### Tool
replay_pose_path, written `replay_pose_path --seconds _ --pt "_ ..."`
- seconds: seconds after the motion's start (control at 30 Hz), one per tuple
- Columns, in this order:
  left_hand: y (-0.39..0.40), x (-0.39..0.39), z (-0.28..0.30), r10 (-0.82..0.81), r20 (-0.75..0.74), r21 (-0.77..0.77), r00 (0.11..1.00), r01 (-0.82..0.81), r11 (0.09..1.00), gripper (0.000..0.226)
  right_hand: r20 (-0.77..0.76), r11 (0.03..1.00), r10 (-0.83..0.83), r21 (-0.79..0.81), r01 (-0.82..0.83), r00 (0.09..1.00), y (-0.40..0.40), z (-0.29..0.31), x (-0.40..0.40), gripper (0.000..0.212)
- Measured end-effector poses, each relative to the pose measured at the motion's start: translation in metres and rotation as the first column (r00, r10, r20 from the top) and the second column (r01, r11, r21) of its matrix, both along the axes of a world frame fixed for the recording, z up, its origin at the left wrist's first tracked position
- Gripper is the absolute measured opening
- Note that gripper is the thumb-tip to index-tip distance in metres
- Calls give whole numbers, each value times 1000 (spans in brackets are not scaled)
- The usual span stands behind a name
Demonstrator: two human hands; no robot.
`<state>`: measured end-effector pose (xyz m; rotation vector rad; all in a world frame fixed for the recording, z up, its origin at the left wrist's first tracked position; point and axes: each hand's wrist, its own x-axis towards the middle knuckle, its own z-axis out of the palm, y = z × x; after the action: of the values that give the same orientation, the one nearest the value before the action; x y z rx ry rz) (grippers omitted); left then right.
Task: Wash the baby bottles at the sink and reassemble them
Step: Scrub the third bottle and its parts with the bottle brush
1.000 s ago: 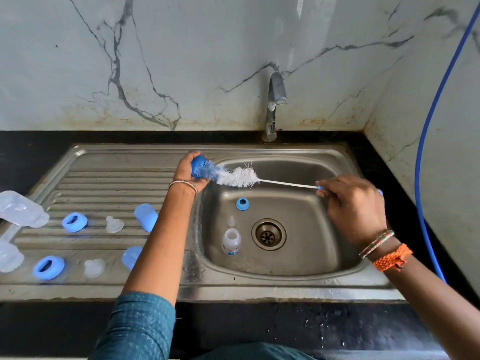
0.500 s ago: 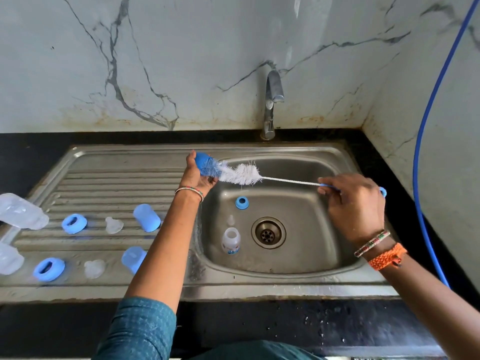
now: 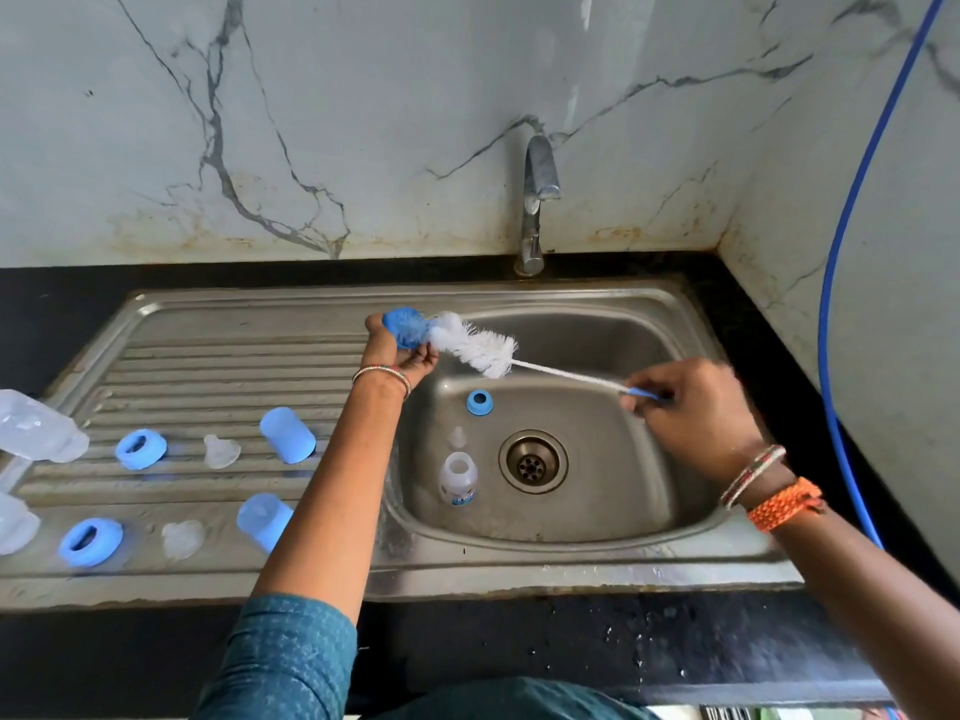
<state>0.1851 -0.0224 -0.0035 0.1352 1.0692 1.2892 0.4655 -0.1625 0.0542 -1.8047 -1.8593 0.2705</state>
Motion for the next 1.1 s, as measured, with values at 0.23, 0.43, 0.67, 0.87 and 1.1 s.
replay_pose_path --seconds 0.23,0.43,0.67,0.87,1.1 --pt "4 -3 3 17 -61 118 998 -9 993 43 -517 597 -109 -717 -360 849 2 -6 -3 41" --pt "2 -18 4 71 -12 96 997 -70 993 43 263 967 17 -248 50 965 -2 -4 -11 24" --pt "3 -23 9 60 -76 149 995 -48 988 45 -426 839 -41 -506 -200 904 7 1 -3 42" --pt "4 -25 11 55 -76 142 996 -44 989 44 -38 989 -14 -145 8 999 1 -5 -4 20" --pt "2 -22 8 28 -42 186 999 -19 982 42 -431 763 -106 -613 -205 896 6 7 -4 33"
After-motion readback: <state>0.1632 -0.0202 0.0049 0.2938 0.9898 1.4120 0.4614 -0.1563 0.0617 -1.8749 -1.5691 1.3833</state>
